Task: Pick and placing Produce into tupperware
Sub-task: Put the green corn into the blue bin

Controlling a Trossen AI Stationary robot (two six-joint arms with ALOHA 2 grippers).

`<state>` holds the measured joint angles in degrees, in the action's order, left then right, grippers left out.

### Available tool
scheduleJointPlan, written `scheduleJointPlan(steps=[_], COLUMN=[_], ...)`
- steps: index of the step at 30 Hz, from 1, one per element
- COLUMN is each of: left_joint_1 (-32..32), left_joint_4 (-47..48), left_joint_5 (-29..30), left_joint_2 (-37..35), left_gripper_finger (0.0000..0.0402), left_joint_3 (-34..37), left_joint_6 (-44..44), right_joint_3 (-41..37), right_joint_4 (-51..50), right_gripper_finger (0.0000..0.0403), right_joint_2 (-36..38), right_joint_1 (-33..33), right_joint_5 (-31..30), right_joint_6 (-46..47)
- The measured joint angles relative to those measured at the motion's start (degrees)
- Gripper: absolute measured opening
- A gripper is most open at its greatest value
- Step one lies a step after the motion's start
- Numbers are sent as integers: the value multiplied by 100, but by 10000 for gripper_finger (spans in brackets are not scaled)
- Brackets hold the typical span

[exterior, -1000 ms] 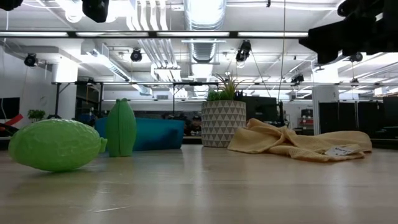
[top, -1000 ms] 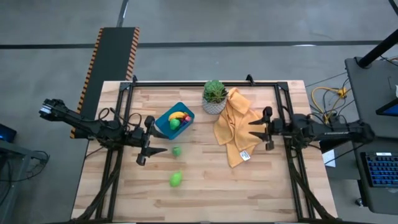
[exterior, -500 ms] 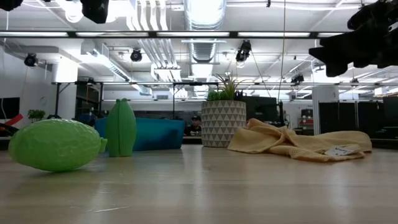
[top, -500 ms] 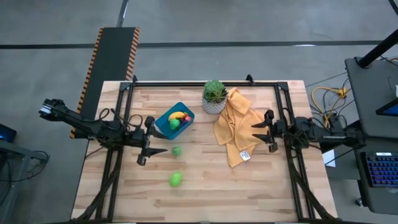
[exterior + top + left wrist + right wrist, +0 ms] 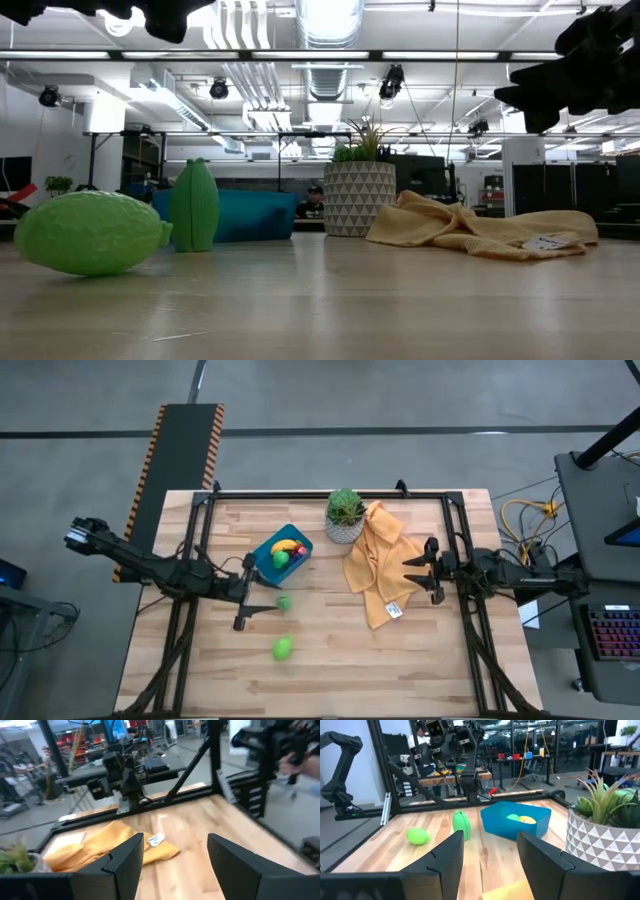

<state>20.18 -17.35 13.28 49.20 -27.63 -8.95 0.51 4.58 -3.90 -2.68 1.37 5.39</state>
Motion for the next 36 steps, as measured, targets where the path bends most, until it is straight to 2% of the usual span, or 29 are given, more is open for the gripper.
scheduleJointPlan(steps=[10,14,18,21,32,36], left_joint_1=[-34,-63,-70,-69,-68,-32], left_joint_4=[-231,-196,-154,-144,-319,-316], left_joint_5=[780,879,1424,1410,1429,1999], left_joint_2=[806,998,1184,1290,1598,1710], left_gripper_finger=[215,261,321,345,350,350], left_joint_3=[-304,-500,-726,-883,-1200,-1218], left_joint_6=[122,220,-8,-50,-37,-45], right_joint_3=[0,0,0,0,0,2], right_joint_4=[0,0,-1,-4,-20,-122], right_gripper_finger=[178,178,178,178,178,178], right_joint_2=[-55,-55,-55,-55,-79,-77], right_joint_1=[0,0,0,0,0,0], right_joint_5=[0,2,2,2,2,0], right_joint_6=[87,214,216,216,214,225])
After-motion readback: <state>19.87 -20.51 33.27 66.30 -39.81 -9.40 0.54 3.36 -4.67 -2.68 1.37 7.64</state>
